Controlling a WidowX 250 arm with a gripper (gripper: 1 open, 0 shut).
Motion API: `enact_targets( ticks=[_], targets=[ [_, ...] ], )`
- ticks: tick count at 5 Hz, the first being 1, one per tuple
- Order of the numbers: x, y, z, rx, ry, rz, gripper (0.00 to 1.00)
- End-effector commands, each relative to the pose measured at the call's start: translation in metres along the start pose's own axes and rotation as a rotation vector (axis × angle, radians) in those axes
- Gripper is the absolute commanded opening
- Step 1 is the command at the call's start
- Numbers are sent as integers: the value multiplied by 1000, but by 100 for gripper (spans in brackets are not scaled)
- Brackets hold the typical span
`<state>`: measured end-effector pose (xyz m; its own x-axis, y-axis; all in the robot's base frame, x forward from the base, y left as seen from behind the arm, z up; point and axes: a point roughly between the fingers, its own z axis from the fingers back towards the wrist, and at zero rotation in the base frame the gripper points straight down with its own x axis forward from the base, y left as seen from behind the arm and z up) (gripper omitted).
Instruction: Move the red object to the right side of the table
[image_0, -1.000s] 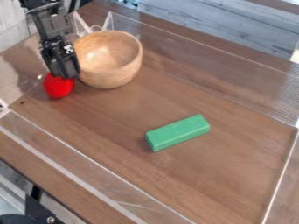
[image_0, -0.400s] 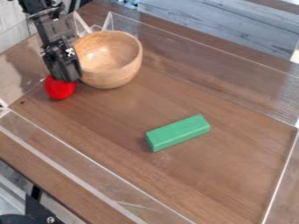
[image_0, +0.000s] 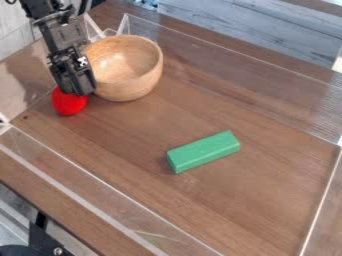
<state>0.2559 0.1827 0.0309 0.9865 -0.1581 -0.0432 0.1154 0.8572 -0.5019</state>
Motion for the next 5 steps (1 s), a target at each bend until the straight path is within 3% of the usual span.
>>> enact_targets(
  ticks=[1, 3, 4, 5],
  targets=[
    [-2, -10, -1, -10, 1, 18, 0],
    [3, -46, 17, 13, -11, 39, 0],
    [2, -41, 5, -2, -12, 50, 100],
    [1, -35, -6, -19, -8, 59, 100]
  ],
)
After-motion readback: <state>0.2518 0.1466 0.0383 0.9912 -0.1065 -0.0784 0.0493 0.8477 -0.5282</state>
